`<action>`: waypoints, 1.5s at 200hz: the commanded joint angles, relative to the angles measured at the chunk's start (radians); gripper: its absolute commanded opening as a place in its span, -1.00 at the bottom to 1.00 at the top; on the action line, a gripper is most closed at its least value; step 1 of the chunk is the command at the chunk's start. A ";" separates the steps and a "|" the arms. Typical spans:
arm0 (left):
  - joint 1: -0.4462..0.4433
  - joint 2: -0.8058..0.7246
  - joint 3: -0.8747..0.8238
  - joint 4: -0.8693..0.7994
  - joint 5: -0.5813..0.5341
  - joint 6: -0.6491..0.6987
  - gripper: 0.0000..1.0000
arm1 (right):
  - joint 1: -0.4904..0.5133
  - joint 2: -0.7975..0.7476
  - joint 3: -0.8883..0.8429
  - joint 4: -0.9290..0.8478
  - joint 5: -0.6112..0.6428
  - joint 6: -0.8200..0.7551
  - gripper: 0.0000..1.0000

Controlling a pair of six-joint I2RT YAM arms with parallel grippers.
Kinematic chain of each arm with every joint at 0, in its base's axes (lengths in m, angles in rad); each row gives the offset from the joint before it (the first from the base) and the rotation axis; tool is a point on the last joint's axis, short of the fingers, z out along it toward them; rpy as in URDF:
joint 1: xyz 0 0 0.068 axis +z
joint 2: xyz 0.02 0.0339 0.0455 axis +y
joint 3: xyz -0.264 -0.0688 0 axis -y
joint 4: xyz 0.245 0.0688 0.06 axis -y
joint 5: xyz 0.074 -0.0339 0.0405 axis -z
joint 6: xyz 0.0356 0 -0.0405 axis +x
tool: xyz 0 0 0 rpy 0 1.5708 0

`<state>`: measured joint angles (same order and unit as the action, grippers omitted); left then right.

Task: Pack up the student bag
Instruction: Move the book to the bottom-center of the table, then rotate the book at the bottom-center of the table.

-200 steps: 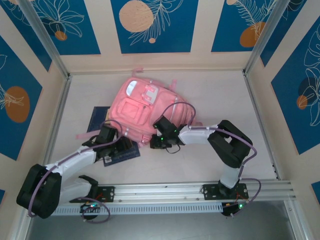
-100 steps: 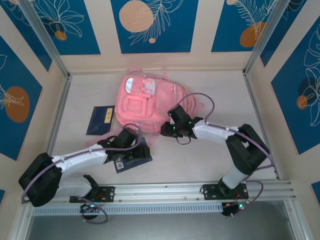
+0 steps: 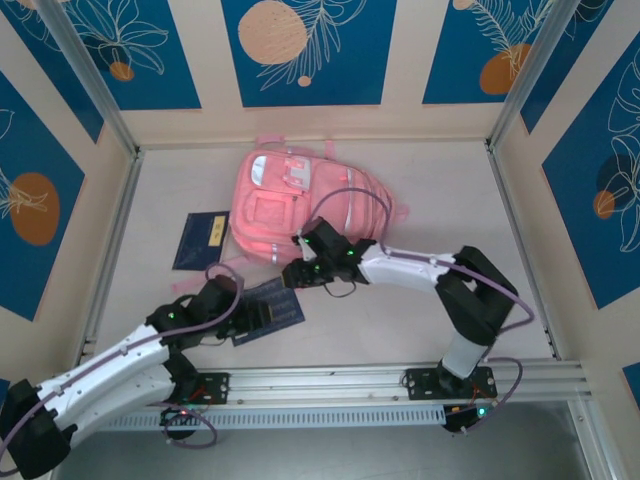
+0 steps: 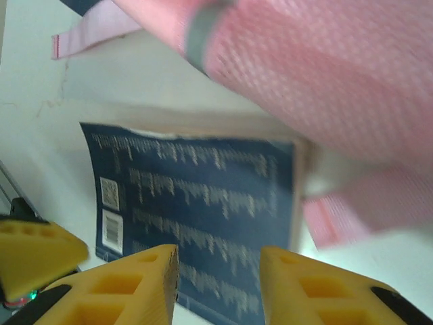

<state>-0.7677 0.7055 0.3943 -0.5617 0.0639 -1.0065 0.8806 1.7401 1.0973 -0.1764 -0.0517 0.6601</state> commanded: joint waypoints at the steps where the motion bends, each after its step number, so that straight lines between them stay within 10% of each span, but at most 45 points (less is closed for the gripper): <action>1: 0.008 -0.096 -0.049 -0.034 0.035 -0.060 0.30 | 0.022 0.113 0.125 -0.064 0.012 -0.060 -0.26; 96: 0.009 0.166 -0.072 0.119 0.029 -0.012 0.34 | 0.079 0.432 0.465 -0.280 0.157 -0.151 -0.26; 208: 0.110 0.361 0.086 0.129 -0.122 0.109 0.39 | 0.100 0.177 0.030 -0.160 0.212 -0.120 -0.31; 261: 0.112 0.676 0.222 0.370 0.070 0.179 0.38 | 0.151 0.059 -0.101 -0.094 0.133 -0.030 -0.29; 300: 0.113 0.543 0.241 0.275 0.014 0.178 0.39 | 0.121 -0.057 -0.174 -0.078 0.152 0.023 -0.22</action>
<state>-0.6567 1.3487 0.6319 -0.2436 0.0708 -0.8528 1.0168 1.7519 0.9684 -0.2470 0.1329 0.6285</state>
